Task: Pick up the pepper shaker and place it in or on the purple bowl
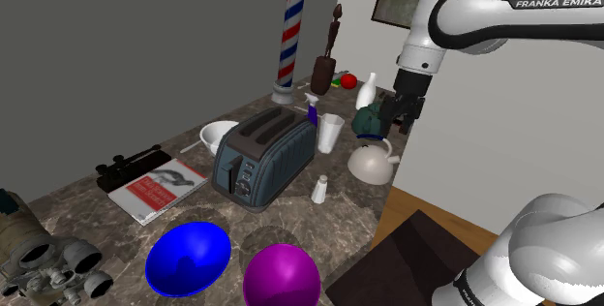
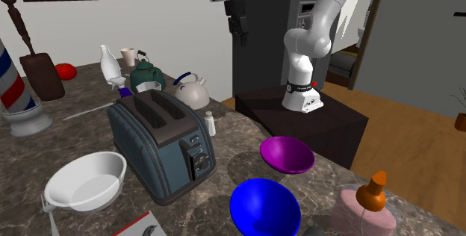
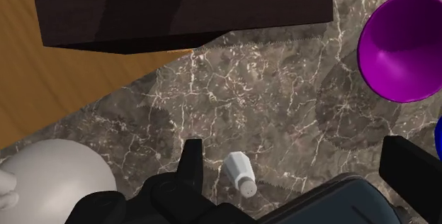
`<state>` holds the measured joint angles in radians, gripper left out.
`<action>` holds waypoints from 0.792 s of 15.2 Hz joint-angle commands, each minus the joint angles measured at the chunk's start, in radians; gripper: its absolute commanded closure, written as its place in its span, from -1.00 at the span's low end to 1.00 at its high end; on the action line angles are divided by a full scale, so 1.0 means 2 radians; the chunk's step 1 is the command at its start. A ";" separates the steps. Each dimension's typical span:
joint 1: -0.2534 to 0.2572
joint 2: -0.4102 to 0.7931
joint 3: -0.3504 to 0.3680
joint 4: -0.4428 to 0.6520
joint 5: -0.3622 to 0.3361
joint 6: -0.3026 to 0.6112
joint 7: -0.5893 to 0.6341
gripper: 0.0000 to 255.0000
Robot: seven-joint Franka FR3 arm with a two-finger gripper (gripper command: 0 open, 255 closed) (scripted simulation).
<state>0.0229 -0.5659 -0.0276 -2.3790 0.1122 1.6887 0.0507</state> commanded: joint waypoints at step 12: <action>0.014 0.225 0.009 0.027 -0.007 0.173 -0.037 -1.00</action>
<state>0.0486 -0.1563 -0.0100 -2.3397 0.1005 2.0117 -0.0181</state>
